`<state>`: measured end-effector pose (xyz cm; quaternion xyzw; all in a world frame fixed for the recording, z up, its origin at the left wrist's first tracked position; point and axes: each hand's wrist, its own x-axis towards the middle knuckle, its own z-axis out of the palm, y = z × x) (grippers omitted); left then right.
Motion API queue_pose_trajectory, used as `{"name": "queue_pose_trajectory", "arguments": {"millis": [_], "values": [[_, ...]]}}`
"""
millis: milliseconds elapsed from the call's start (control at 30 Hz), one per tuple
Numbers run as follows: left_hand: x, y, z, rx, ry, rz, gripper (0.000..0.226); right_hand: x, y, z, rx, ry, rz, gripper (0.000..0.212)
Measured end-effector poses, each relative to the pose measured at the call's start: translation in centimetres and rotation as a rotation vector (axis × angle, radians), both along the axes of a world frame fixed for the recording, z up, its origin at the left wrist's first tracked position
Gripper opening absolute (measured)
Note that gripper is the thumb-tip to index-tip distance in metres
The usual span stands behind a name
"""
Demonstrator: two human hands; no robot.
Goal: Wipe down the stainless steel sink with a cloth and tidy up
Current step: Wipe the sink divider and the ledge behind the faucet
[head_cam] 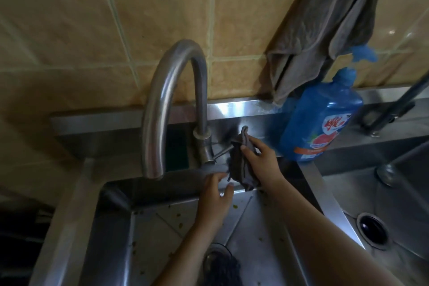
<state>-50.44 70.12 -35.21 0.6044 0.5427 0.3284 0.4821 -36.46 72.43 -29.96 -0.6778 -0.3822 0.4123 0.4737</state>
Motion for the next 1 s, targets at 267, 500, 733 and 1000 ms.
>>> {"name": "queue_pose_trajectory", "arguments": {"millis": [267, 500, 733, 1000], "values": [[2.0, 1.5, -1.5, 0.192, 0.117, -0.060, 0.033, 0.5, 2.6, -3.6, -0.002, -0.774, 0.178, 0.041], [3.2, 2.1, -1.9, 0.252, 0.269, -0.024, 0.044, 0.2, 2.6, -5.2, 0.128, -1.065, 0.212, 0.031], [2.9, 2.6, -2.3, 0.232, 0.391, -0.014, 0.050, -1.1, 2.4, -6.8, 0.161, -0.927, 0.332, 0.039], [2.6, 1.9, -3.3, 0.285, 0.488, -0.100, 0.069, -1.7, 2.7, -6.9, 0.230, -0.915, 0.246, 0.024]]}}
